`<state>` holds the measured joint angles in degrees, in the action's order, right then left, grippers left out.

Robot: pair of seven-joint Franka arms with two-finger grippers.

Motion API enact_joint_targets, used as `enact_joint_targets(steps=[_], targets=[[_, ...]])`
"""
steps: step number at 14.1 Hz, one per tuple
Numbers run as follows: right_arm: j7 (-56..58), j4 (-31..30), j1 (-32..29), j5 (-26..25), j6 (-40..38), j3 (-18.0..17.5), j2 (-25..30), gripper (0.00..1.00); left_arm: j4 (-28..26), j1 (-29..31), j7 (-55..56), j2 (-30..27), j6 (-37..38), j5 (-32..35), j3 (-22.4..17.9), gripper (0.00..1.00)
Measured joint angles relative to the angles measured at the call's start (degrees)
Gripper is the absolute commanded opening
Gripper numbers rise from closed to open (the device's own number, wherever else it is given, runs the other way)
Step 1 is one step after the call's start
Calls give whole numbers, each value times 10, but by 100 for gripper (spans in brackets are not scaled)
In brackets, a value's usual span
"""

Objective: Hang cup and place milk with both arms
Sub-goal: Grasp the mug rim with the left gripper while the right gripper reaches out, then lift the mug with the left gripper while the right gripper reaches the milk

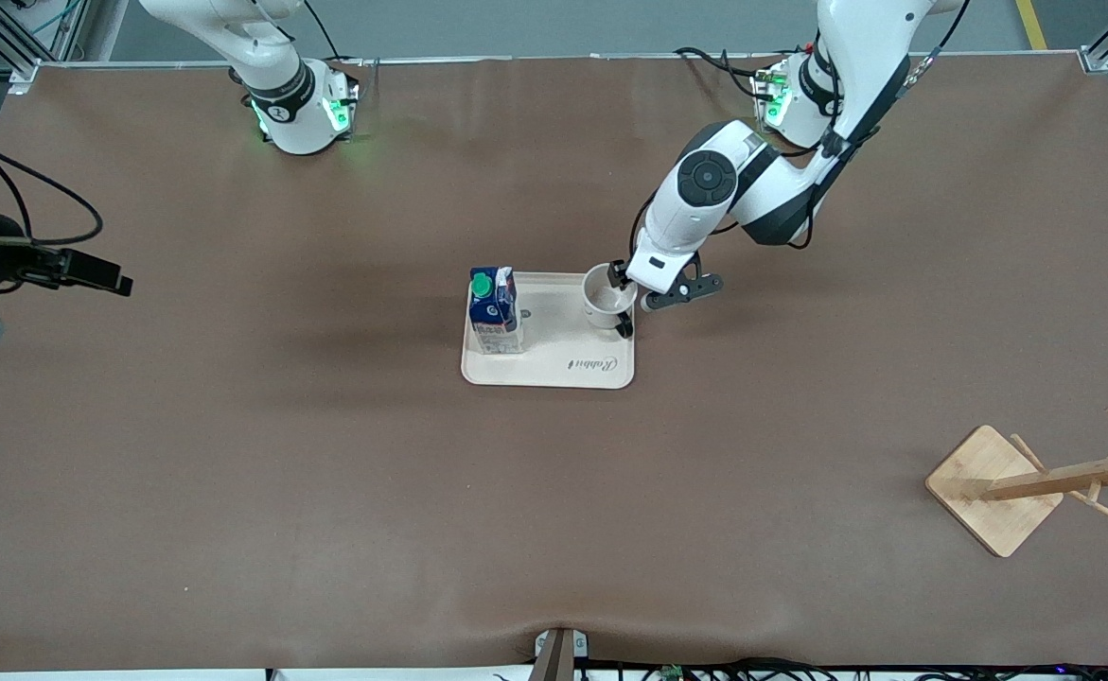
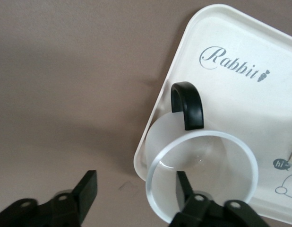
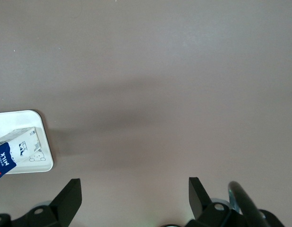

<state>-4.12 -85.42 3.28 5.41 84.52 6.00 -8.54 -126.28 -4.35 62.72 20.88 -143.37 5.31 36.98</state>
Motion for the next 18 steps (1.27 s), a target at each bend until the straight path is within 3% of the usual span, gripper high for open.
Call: enact_joint_targets(steps=[1,5,6,9,13,18], targets=[[-1,1,10,0,-2,0,-3,100,1,0,2,7,-5,1,0,59],[-11,0,49,1,-10,-2,-29,100,8,-4,13,31,-18,3,0,17],[-25,1,61,1,-14,-2,-33,100,10,-6,15,35,-19,3,0,2],[-102,8,105,1,-20,-3,-34,100,16,-8,15,39,-19,4,0,0],[-121,11,113,4,-20,-2,-34,100,33,1,17,38,-15,36,-4,0],[-127,11,164,17,9,-4,-34,100,99,19,15,-10,107,56,-4,0]])
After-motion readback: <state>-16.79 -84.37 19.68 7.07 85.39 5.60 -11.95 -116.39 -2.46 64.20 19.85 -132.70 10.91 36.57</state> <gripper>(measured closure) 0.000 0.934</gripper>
